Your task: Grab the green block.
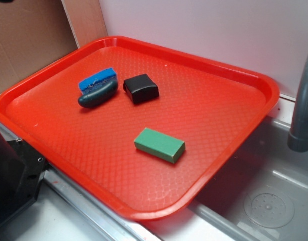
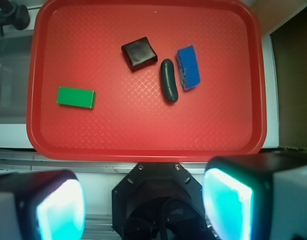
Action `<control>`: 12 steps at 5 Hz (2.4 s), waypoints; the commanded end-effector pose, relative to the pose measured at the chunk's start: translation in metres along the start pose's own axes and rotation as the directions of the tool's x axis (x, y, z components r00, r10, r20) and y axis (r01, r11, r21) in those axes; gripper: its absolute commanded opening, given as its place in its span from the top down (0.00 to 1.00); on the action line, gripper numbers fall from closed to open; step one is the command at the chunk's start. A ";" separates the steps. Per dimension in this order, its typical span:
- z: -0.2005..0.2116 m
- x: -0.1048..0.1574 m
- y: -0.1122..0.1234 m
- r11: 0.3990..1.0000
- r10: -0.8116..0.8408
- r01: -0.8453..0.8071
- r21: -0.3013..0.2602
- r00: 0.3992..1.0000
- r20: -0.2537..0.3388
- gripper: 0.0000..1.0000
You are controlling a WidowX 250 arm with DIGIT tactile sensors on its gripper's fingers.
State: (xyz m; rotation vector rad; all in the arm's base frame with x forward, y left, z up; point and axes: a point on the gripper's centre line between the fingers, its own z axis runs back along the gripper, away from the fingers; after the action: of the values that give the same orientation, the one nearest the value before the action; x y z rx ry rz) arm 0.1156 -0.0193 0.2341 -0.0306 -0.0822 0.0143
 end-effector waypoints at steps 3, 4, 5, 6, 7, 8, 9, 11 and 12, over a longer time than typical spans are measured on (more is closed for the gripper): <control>-0.016 0.024 -0.022 0.933 -0.356 0.358 -0.045 0.933 0.050 0.00; -0.037 0.040 -0.036 0.813 -0.571 0.579 -0.064 0.814 0.111 0.00; -0.062 0.051 -0.053 0.641 -0.741 0.761 -0.106 0.648 0.175 0.00; -0.094 0.065 -0.069 0.430 -0.870 0.896 -0.110 0.443 0.215 0.00; -0.123 0.074 -0.077 0.263 -0.930 0.958 -0.115 0.283 0.235 0.00; -0.151 0.077 -0.085 0.147 -0.954 0.981 -0.129 0.175 0.242 0.00; -0.176 0.072 -0.093 0.097 -0.976 0.991 -0.097 0.114 0.186 0.00; -0.214 0.059 -0.101 0.058 -0.989 0.991 -0.123 0.074 0.131 0.00; -0.223 0.058 -0.102 0.070 -0.992 0.989 -0.128 0.083 0.097 0.11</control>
State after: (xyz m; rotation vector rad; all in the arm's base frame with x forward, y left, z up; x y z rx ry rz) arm 0.2066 -0.1234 0.0189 -0.1364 -0.0801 -1.4777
